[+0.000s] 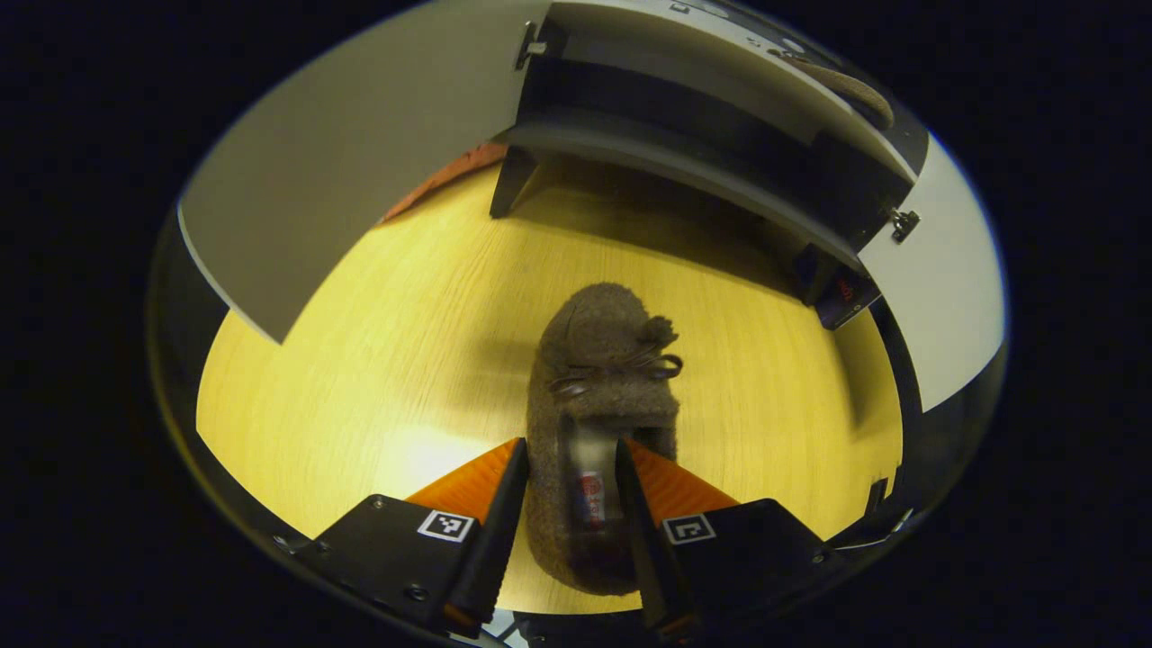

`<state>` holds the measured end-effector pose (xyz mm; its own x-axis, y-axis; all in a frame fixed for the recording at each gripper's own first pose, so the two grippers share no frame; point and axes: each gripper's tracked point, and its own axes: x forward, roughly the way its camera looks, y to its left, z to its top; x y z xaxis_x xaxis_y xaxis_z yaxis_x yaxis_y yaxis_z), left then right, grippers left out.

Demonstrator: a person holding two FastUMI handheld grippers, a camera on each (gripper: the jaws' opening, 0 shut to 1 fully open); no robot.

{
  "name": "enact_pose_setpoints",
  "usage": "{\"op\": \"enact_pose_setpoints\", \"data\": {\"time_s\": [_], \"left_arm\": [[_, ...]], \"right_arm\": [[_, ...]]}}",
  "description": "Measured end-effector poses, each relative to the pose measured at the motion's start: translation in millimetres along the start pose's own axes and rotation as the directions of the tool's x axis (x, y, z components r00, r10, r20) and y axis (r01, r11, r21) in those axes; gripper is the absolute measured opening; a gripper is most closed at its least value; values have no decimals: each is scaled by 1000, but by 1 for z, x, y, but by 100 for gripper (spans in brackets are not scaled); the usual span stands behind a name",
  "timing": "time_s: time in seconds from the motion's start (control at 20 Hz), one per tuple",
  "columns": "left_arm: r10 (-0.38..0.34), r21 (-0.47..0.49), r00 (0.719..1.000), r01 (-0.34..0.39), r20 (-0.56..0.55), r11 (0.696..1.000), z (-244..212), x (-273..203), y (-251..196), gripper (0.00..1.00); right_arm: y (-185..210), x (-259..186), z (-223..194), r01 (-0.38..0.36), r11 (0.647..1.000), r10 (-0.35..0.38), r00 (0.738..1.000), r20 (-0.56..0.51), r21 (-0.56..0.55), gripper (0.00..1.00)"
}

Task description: Grab one shoe with the right hand and put it into the shoe cabinet, grab the other shoe with the left hand and put it into the shoe cabinet; then close the right door with the right hand and the left door with the left hand.

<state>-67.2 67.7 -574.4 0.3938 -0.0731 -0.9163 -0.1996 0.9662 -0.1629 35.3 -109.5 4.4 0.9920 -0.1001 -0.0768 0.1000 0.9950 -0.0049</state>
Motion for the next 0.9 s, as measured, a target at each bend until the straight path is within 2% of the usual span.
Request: {"op": "enact_pose_setpoints", "data": {"time_s": [0.1,0.15,0.25,0.35,0.45,0.5,0.75,0.9], "left_arm": [[-9,-14,1000,9,-24,1000,-8,7,2,65],[-4,-16,999,3,-36,1000,-11,8,5,56],[-14,-19,999,13,-43,1000,-9,9,6,47],[-13,-33,998,11,-58,999,-9,8,9,35],[11,-43,998,-14,-66,999,-8,5,16,12],[17,-47,998,-20,-65,999,-6,11,16,4],[48,4,999,-47,-18,999,3,2,16,1],[20,24,999,-20,35,999,23,-15,13,1]], "right_arm": [[3,1,0,-6,1000,6,1000,3,-6,57],[4,1,1,-8,1000,8,1000,5,-6,57],[6,2,4,-13,1000,13,1000,13,-6,57],[6,2,7,-15,1000,15,1000,23,-8,57],[6,2,8,-16,1000,16,999,32,-10,57],[7,1,9,-20,1000,21,999,35,-11,57],[6,-3,9,-31,999,32,999,36,-24,55],[3,-7,9,-36,999,37,999,35,-14,55]]}}
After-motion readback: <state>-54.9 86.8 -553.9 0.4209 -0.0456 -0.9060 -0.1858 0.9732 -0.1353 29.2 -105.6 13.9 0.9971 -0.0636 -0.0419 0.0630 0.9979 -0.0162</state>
